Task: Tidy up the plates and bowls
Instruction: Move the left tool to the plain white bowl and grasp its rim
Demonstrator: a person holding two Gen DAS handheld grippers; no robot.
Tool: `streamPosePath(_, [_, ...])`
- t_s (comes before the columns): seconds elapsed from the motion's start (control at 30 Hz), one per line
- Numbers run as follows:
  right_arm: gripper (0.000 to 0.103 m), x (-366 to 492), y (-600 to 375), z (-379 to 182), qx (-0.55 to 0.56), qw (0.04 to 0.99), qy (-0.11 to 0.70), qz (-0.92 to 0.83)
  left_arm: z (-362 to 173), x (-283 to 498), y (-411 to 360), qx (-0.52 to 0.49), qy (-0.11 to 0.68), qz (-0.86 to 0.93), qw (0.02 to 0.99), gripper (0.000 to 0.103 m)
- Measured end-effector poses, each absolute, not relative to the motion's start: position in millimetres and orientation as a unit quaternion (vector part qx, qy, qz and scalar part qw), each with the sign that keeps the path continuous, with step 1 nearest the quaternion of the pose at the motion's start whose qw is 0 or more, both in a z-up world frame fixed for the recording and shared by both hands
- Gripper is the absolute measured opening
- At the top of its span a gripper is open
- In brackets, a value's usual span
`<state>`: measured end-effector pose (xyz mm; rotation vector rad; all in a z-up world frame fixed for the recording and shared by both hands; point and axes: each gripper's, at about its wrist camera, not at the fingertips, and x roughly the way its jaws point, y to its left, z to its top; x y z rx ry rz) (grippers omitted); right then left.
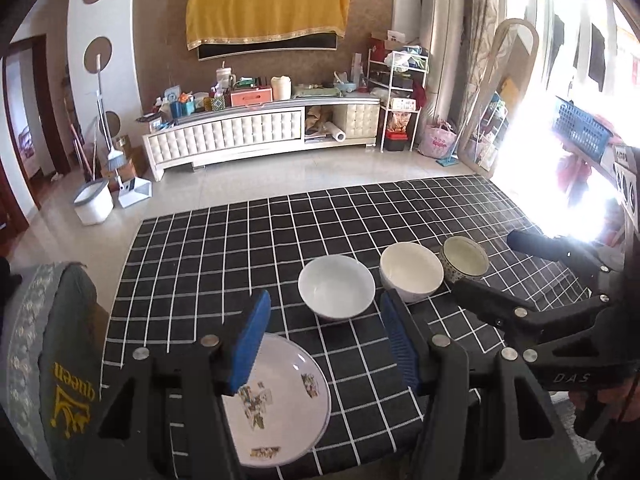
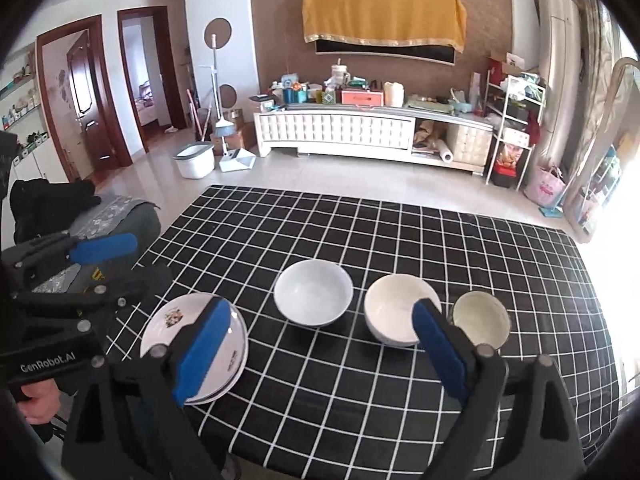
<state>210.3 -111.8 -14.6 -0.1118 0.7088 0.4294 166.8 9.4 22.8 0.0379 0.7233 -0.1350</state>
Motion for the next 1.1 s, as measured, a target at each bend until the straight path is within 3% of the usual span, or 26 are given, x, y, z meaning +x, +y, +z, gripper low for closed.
streamPosePath(0.43, [0.094,266.9,-119.3,-28.4,-0.049,0.900,0.389,0.191,0.4,234.9,9.0,0.023,0.387,-0.076,0.918,0.064])
streamPosePath(0.9, [0.094,345.1,-104.6,-81.9,-0.006,0.839,0.500,0.215,-57.0,305.0,22.2,-0.020,0.464,-0.092,0.881,0.064])
streamPosePath(0.97, [0.090,356.9,-103.9,-93.3,0.010,0.823,0.524,0.219,-65.8,315.3,25.0,-0.032,0.479,-0.094,0.872,0.064])
streamPosePath(1.1, [0.065,374.6,-100.6,-114.6,0.032,0.791,0.571,0.216,-88.4,336.5,27.3,-0.052,0.518,-0.094,0.848,0.064])
